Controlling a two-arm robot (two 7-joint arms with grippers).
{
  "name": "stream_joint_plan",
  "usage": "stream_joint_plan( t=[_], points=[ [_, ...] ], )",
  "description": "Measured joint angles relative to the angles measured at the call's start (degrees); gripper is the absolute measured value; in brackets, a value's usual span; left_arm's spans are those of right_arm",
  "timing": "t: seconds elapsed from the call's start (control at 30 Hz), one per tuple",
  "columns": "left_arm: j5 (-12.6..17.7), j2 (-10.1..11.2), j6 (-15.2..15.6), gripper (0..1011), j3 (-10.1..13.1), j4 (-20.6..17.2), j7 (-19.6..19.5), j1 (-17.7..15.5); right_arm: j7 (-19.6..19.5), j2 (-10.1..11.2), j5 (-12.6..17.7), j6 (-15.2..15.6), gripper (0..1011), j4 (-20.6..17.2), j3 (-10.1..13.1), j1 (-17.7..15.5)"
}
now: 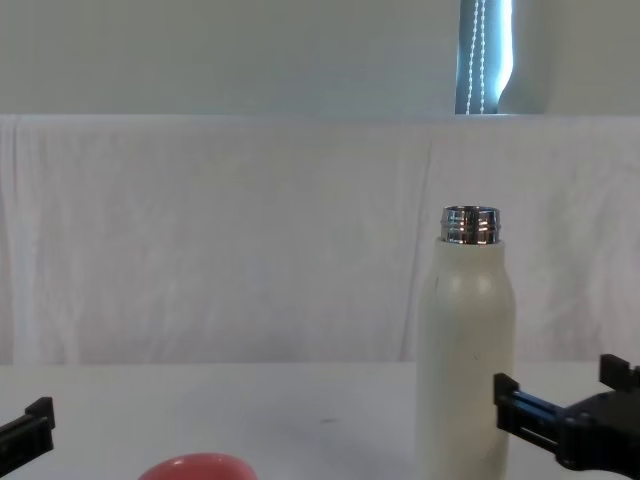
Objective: Grasp the thermos with one hand and pour water into the cup lid.
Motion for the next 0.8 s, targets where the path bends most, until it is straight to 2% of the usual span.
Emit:
stream_joint_plan(
  t=[0.4,0.8],
  points=[
    [0.0,0.0,0.0,1001,0.0,0.0,0.0,0.0,3.1,-3.0,-0.8,2.3,1000,3.6,-0.2,4.1],
    [0.0,0.0,0.0,1001,0.0,0.0,0.0,0.0,3.8,-5.3,-1.3,2.9,1000,6.4,0.2,7.1]
  ],
)
